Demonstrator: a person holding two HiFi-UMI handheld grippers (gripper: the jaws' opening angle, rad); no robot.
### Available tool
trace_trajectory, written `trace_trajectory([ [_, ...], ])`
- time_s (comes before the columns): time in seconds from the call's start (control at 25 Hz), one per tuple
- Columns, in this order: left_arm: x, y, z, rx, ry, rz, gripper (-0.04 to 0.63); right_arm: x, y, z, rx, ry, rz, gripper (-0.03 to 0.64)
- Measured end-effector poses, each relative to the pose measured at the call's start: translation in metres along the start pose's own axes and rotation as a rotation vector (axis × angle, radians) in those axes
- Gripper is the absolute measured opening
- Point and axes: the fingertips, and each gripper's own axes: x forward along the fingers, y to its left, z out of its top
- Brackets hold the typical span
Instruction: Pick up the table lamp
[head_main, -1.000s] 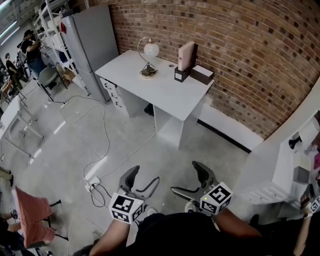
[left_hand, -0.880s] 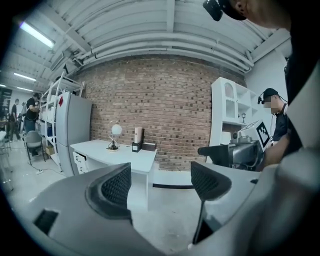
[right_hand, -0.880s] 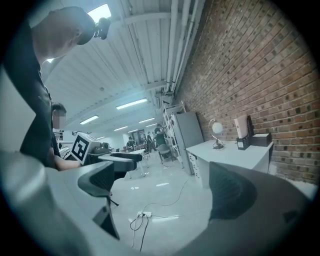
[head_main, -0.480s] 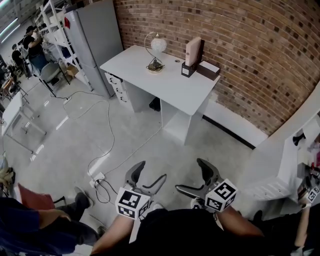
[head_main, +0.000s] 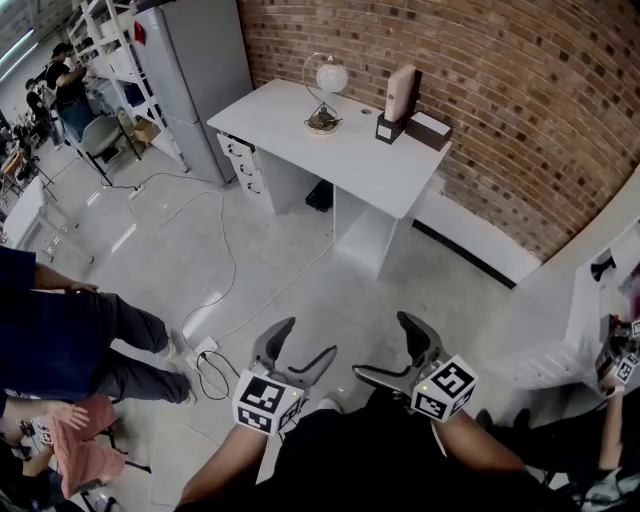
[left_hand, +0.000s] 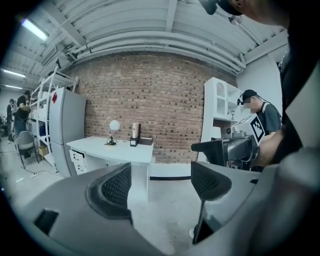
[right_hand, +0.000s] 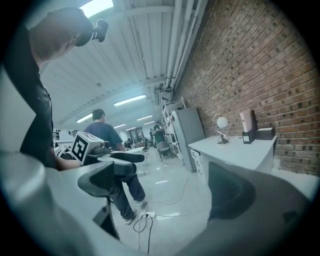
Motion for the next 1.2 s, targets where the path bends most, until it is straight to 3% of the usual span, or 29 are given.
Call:
trace_trajectory([
  [0.32, 0.003, 0.019, -0.014, -0.044, -0.003, -0.014, 0.360, 0.016, 0.000, -0.011, 0.014, 0.039, -0.012, 0.586],
  [0.68, 0.038, 0.062, -0.016, -0.071, 0.035, -0.002, 0.360, 0.072, -0.048, -0.003, 0.036, 0.055, 0.009, 0.581],
  [0.96, 0.076, 0.137, 0.025, -0.043, 0.020, 0.068, 0.360, 0.139, -0.103, 0.049, 0.012, 0.007, 0.049, 0.583],
  [1.2, 0.123, 0.175, 0.058, -0.037, 0.009, 0.091, 0.360, 0.182, -0.153, 0.079, 0.012, 0.004, 0.095, 0.581],
])
